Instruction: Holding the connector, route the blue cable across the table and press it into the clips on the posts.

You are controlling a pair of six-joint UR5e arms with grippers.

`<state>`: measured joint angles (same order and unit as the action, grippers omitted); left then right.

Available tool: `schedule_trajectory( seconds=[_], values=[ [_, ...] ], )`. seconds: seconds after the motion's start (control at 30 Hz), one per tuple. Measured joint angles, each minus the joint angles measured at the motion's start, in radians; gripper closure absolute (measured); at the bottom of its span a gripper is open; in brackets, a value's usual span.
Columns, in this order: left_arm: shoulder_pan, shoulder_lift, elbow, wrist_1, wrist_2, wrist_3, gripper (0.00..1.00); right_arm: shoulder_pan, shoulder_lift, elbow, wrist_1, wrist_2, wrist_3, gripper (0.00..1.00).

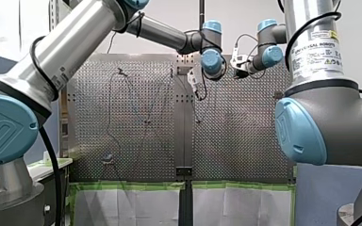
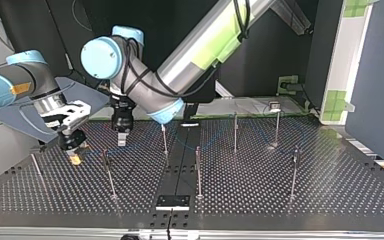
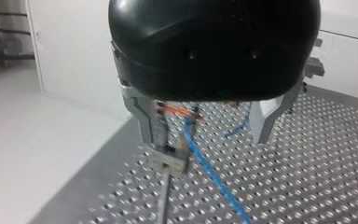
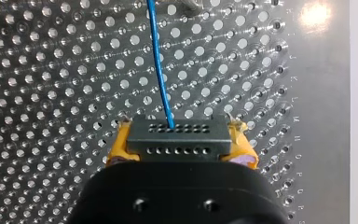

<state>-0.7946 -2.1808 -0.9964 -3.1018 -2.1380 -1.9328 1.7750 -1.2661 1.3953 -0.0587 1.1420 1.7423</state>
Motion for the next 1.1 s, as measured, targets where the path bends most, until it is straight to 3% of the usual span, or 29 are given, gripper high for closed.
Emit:
schedule_trajectory(
  seconds=[0.27,1.1],
  values=[
    [0.01,0.071,-0.071,0.071,0.002,0.043,0.0,0.001,0.0,0.0,0.0,0.002,-0.002,1.0],
    [-0.015,0.288,-0.288,0.288,-0.019,-0.001,0.0,0.003,0.001,0.0,0.0,0.003,-0.004,1.0]
  ],
)
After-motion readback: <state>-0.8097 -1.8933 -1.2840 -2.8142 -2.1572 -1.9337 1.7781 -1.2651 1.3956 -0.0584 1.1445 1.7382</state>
